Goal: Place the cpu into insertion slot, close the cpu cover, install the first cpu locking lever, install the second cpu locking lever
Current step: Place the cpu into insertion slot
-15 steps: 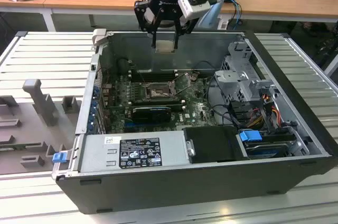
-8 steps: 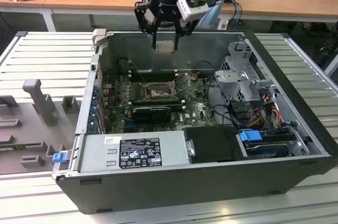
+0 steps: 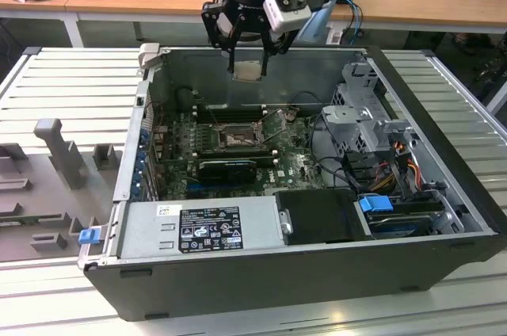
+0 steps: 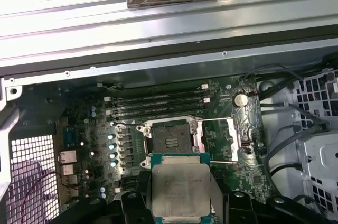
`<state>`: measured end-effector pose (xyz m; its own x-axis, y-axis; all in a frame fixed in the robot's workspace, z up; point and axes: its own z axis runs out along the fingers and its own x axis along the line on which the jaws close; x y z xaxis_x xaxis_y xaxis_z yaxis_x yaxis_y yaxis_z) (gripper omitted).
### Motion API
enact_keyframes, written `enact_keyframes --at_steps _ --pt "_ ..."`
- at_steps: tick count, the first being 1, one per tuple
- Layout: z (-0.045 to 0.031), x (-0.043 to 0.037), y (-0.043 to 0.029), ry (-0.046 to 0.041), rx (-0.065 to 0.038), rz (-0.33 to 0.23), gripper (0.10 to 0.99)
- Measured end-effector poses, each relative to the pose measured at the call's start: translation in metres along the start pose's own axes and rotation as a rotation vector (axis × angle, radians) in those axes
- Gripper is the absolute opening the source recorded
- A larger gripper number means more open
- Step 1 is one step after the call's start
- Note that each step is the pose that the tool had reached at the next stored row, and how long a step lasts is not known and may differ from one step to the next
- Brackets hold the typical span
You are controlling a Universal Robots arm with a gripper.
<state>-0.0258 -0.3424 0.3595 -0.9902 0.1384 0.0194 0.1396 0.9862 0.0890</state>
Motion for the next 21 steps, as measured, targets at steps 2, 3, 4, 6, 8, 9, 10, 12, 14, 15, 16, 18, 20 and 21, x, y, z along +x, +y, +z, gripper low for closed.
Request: enact_keyframes --at_steps 2,3,4,6,8,9,10,12,14,15,16,18,20,21 --pt "0.0000 0.0000 0.0000 -0.0009 0.000 0.011 0.533" --pt "0.0000 0.0000 0.0000 -0.0016 0.000 0.019 0.533" --pt "0.0001 0.0000 0.0000 -0.0021 0.000 0.024 0.533" --pt "0.0001 0.0000 0.0000 -0.0029 -0.001 0.032 0.533" --pt "0.0001 0.0000 0.0000 -0.0041 -0.001 0.046 0.533" --pt "0.0001 0.0000 0.0000 -0.0047 -0.001 0.053 0.533" --pt "0.0001 0.0000 0.0000 -0.0051 -0.001 0.057 0.533" --pt "0.0001 0.0000 0.0000 -0.0060 -0.001 0.068 0.533" --pt "0.0001 0.0000 0.0000 -0.0072 -0.001 0.081 0.533" --pt "0.0001 0.0000 0.0000 -0.0081 -0.002 0.091 0.533" --pt "0.0001 0.0000 0.0000 -0.0089 -0.002 0.100 0.533" --pt "0.0001 0.0000 0.0000 -0.0097 -0.002 0.109 0.533" --pt "0.0001 0.0000 0.0000 -0.0108 -0.002 0.121 0.533" --pt "0.0001 0.0000 0.0000 -0.0118 -0.003 0.133 0.533"
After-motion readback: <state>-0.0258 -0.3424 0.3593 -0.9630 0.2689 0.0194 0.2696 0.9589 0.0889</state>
